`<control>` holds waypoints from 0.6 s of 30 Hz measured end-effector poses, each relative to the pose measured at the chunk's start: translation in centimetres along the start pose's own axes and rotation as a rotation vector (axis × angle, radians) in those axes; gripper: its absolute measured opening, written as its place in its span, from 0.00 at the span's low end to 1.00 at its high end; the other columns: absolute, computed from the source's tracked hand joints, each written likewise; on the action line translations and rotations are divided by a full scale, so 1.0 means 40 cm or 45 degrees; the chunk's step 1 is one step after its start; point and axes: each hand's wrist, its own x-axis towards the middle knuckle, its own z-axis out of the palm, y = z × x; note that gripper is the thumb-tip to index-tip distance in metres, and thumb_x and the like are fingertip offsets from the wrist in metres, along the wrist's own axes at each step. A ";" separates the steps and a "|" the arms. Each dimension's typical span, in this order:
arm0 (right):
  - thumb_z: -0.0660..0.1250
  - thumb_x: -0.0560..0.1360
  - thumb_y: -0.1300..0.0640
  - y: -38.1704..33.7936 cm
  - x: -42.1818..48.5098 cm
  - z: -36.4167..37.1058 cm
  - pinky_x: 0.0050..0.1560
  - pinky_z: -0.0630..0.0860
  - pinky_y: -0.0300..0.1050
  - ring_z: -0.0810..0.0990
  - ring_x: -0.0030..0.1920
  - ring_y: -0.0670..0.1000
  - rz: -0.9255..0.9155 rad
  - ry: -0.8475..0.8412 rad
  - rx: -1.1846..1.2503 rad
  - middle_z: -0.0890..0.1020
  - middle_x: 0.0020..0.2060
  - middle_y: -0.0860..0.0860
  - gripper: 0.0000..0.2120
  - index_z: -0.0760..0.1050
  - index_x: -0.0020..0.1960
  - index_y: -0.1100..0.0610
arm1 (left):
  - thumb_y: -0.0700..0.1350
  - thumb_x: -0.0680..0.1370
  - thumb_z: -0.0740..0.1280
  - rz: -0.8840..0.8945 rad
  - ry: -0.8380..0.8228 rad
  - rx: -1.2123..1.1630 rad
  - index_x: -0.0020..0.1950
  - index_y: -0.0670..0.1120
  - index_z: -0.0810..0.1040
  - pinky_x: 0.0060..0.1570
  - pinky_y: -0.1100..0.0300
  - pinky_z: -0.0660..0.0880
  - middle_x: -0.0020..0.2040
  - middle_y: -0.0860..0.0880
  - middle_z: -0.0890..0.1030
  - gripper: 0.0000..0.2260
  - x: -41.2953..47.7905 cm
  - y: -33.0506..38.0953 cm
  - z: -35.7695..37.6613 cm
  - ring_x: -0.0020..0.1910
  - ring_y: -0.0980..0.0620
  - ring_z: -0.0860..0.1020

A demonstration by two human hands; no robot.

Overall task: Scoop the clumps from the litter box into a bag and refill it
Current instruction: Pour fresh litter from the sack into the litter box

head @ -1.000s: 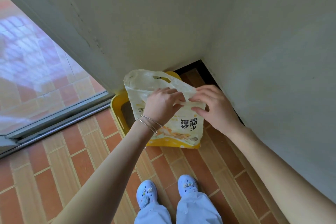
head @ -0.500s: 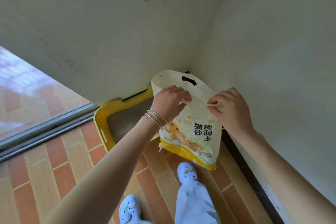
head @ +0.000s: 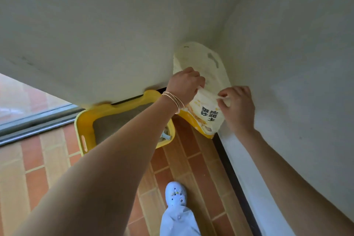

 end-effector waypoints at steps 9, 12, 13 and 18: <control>0.69 0.72 0.61 0.056 0.059 0.126 0.60 0.70 0.55 0.70 0.63 0.59 0.028 -0.432 -0.058 0.75 0.62 0.57 0.23 0.70 0.66 0.59 | 0.44 0.75 0.68 -0.318 -0.273 0.083 0.67 0.52 0.72 0.62 0.58 0.63 0.67 0.53 0.72 0.20 -0.054 -0.081 0.081 0.68 0.52 0.65; 0.69 0.71 0.61 0.035 0.059 0.128 0.60 0.69 0.53 0.71 0.63 0.58 -0.027 -0.416 -0.009 0.75 0.61 0.56 0.23 0.71 0.65 0.58 | 0.44 0.76 0.67 -0.362 -0.309 0.067 0.67 0.52 0.72 0.63 0.57 0.63 0.67 0.52 0.72 0.20 -0.102 -0.100 0.078 0.67 0.51 0.66; 0.70 0.71 0.61 0.028 0.058 0.128 0.60 0.70 0.53 0.71 0.63 0.58 -0.046 -0.416 0.003 0.76 0.61 0.56 0.23 0.72 0.65 0.59 | 0.44 0.75 0.66 -0.386 -0.311 0.054 0.67 0.52 0.72 0.64 0.56 0.63 0.67 0.52 0.72 0.20 -0.114 -0.106 0.075 0.67 0.51 0.66; 0.70 0.71 0.60 -0.011 0.054 0.127 0.60 0.71 0.55 0.71 0.64 0.58 -0.081 -0.468 0.069 0.75 0.61 0.55 0.23 0.72 0.65 0.59 | 0.46 0.75 0.67 -0.440 -0.307 0.036 0.69 0.53 0.70 0.64 0.57 0.63 0.69 0.52 0.71 0.22 -0.144 -0.121 0.041 0.68 0.51 0.65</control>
